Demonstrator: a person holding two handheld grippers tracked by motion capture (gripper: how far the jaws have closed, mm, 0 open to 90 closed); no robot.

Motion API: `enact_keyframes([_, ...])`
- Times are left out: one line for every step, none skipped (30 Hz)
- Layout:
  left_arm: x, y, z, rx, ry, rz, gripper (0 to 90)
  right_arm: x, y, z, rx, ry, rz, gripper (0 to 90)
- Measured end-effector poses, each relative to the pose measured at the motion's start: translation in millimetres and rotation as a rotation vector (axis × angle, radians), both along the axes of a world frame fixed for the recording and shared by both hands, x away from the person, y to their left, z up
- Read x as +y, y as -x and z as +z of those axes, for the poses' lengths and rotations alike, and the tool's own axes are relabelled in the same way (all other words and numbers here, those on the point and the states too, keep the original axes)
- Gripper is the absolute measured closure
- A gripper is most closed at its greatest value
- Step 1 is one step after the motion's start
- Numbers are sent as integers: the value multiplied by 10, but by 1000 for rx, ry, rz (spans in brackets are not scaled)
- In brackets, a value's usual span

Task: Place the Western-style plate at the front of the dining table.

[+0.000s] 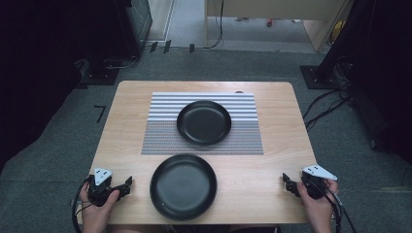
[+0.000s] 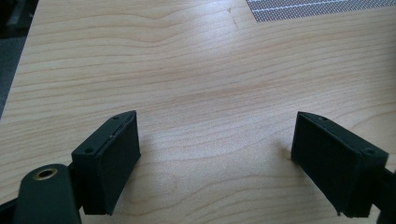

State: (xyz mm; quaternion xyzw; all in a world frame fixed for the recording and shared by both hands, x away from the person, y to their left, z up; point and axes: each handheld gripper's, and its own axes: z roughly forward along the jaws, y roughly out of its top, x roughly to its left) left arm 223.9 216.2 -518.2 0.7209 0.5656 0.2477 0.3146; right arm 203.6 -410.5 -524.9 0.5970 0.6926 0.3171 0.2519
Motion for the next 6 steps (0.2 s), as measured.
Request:
enact_keyframes([0, -1, 0, 0, 0, 0, 150, 0, 0, 0, 0, 0, 0, 193])
enact_keyframes([-1, -1, 0, -1, 1, 1, 150, 0, 0, 0, 0, 0, 0, 193])
enact_keyframes([-3, -1, 0, -1, 0, 2, 150, 0, 0, 0, 0, 0, 0, 193])
enact_keyframes([-4, -2, 0, -1, 0, 4, 149, 0, 0, 0, 0, 0, 0, 193])
enact_keyframes([-6, -4, 0, -1, 1, 5, 149, 0, 0, 0, 0, 0, 0, 193])
enact_keyframes([-9, -5, 0, -1, 0, 7, 148, 0, 0, 0, 0, 0, 0, 193])
